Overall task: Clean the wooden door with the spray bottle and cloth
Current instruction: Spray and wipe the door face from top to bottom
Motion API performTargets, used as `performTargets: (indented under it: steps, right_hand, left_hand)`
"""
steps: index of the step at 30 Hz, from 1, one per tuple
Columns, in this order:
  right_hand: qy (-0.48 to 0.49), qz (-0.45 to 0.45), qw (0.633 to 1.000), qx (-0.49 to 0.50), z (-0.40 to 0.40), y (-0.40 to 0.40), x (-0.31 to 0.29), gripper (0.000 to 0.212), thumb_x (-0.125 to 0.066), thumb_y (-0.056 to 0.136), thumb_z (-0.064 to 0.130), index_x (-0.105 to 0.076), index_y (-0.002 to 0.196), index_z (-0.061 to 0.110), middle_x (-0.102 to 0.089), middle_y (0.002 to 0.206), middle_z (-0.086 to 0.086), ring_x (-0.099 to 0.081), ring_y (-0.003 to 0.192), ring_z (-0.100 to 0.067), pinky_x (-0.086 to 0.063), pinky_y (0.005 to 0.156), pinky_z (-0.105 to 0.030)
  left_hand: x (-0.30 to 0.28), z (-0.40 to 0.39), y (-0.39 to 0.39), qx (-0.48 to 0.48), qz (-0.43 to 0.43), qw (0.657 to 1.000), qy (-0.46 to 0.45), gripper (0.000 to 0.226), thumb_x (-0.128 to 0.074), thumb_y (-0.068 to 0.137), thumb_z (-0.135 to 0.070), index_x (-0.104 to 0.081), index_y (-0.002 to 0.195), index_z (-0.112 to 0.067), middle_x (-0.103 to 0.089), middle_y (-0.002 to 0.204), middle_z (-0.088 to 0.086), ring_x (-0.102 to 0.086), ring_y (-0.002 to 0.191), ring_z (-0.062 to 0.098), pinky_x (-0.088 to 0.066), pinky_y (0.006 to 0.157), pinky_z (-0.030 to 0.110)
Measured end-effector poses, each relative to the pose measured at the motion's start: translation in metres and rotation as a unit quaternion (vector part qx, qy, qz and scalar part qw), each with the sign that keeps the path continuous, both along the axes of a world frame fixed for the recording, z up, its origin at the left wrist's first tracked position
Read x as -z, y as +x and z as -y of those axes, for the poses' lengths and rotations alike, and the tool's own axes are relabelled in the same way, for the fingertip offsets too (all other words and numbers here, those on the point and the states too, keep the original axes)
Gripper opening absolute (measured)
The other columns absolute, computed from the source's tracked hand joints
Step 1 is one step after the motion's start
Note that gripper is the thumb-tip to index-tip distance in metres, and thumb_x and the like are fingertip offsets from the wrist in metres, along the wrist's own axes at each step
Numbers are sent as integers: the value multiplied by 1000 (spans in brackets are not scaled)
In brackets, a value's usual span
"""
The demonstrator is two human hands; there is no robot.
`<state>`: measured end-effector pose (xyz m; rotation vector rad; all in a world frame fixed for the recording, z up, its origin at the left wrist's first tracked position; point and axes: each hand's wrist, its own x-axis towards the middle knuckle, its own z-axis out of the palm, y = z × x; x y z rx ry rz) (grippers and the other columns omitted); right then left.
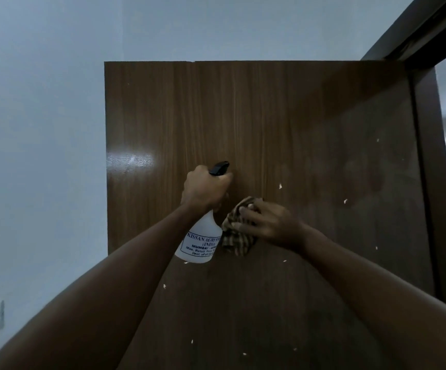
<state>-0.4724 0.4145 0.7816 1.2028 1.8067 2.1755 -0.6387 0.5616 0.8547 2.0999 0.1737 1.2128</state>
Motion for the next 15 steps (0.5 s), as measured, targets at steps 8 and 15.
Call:
performTargets:
  steps: [8, 15]
  right_hand:
    - [262, -280, 922, -56, 10, 20, -33, 41, -51, 95, -3, -76, 116, 21, -66, 107, -8, -56, 87, -30, -53, 58, -37]
    - [-44, 61, 997, 14, 52, 53, -42, 34, -63, 100, 10, -69, 132, 21, -70, 114, -12, -65, 89, -29, -58, 73, -40]
  left_hand:
    - [-18, 21, 22, -27, 33, 999, 2, 46, -69, 86, -49, -72, 98, -5, -78, 77, 9, -70, 55, 17, -54, 54, 31]
    - [-19, 31, 36, -13, 24, 1000, -11, 32, -68, 99, -36, -74, 93, -5, -77, 70, 7, -69, 53, 17, -57, 59, 34]
